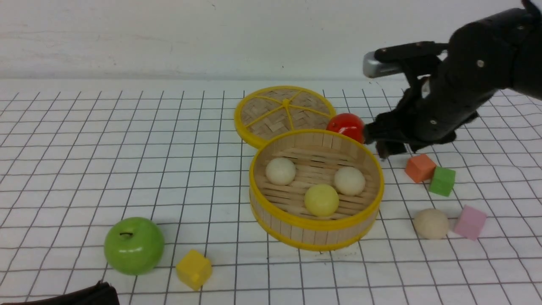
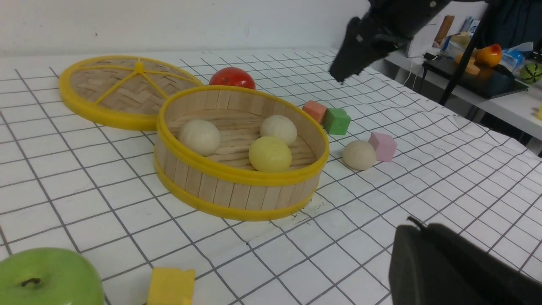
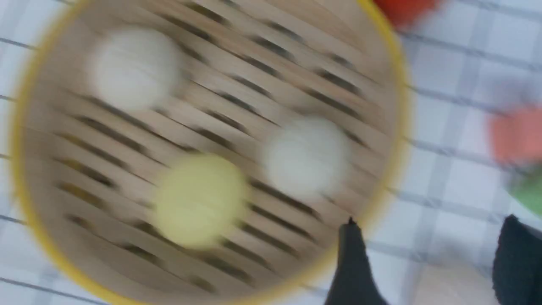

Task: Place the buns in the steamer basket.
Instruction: Use the right arm to grab a steamed stuffed bun

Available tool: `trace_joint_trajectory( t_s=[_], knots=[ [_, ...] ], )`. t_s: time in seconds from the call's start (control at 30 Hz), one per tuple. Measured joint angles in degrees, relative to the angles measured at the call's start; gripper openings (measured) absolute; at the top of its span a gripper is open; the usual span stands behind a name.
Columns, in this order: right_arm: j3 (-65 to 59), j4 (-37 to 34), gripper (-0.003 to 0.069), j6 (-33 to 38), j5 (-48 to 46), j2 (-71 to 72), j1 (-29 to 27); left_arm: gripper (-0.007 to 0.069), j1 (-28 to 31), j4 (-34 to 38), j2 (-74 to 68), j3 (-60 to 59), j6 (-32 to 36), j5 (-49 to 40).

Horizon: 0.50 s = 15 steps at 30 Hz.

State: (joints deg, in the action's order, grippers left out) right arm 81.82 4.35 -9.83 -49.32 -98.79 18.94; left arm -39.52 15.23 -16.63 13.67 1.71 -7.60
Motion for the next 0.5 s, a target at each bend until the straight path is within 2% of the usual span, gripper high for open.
trace_joint_trajectory(
  t_s=[0.17, 0.5],
  knots=[
    [-9.27, -0.54, 0.0332, -2.15, 1.85, -1.35, -5.62, 0.0015, 0.0, 0.0, 0.0, 0.0, 0.0, 0.09],
    [-11.18, -3.6, 0.0316, -2.22, 8.89, -5.03, -8.6, 0.0016, 0.0, 0.0, 0.0, 0.0, 0.0, 0.18]
  ],
)
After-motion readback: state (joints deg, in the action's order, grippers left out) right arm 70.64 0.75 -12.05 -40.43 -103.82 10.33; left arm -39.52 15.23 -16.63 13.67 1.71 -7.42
